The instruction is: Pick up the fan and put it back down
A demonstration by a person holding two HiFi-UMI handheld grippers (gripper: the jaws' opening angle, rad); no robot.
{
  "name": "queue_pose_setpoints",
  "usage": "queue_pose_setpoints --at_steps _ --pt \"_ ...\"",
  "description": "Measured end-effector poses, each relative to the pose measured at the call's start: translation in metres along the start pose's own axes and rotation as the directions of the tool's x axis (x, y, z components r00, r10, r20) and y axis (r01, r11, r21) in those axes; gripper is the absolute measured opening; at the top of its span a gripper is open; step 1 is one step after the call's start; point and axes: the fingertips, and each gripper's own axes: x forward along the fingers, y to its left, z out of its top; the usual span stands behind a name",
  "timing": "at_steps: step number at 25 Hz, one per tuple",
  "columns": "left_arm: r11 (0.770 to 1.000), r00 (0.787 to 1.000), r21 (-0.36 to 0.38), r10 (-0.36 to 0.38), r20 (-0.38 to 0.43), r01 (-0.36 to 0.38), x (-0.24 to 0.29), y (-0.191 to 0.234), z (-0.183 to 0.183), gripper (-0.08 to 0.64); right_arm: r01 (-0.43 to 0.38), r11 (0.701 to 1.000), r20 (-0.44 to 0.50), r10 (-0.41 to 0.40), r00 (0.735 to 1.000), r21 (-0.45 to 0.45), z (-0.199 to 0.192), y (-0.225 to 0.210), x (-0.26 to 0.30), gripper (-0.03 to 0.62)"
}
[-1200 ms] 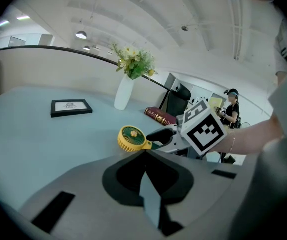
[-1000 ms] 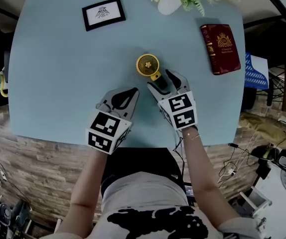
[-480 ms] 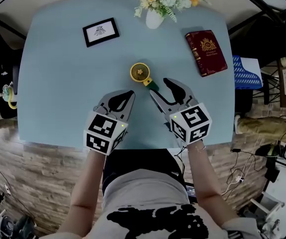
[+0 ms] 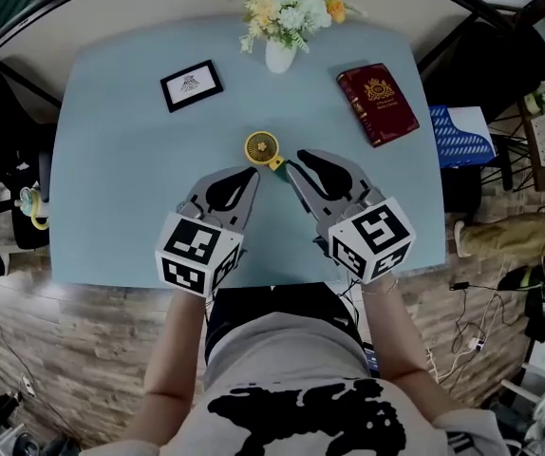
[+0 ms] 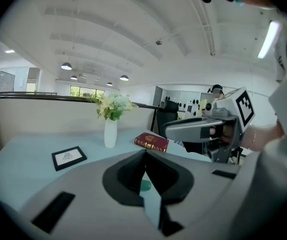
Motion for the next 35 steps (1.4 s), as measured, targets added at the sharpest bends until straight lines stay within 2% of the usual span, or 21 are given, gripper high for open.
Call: queue_pose_setpoints --at_steps 6,13,17,22,35 --pt "1.000 0.998 0.028 -0.001 0.056 0.000 -0.011 -0.007 0.024 0.011 -0.015 0.999 0.060 0.016 0.998 -0.029 0.025 0.011 -0.015 0.005" --pt "0.998 0.998 0.070 -0.012 0.055 0.009 -0.014 -0.015 0.031 0.011 -0.005 0.997 0.130 0.016 0.991 -0.080 0.047 0.020 -0.028 0.005" --pt "0.994 0.997 0.100 -0.047 0.057 0.041 -0.012 -0.022 0.033 0.011 0.006 0.997 0.131 0.004 0.991 -0.080 0.045 0.019 -0.028 0.003" --pt "0.990 0.997 0.124 -0.067 0.041 0.062 -0.007 -0.023 0.032 0.011 -0.026 0.997 0.129 0.035 0.991 -0.075 0.044 0.023 -0.026 0.003" --pt "0.994 0.997 0.093 -0.058 0.041 0.054 0.004 -0.018 0.032 0.011 -0.033 0.996 0.126 0.043 0.991 -0.080 0.041 0.017 -0.022 0.003"
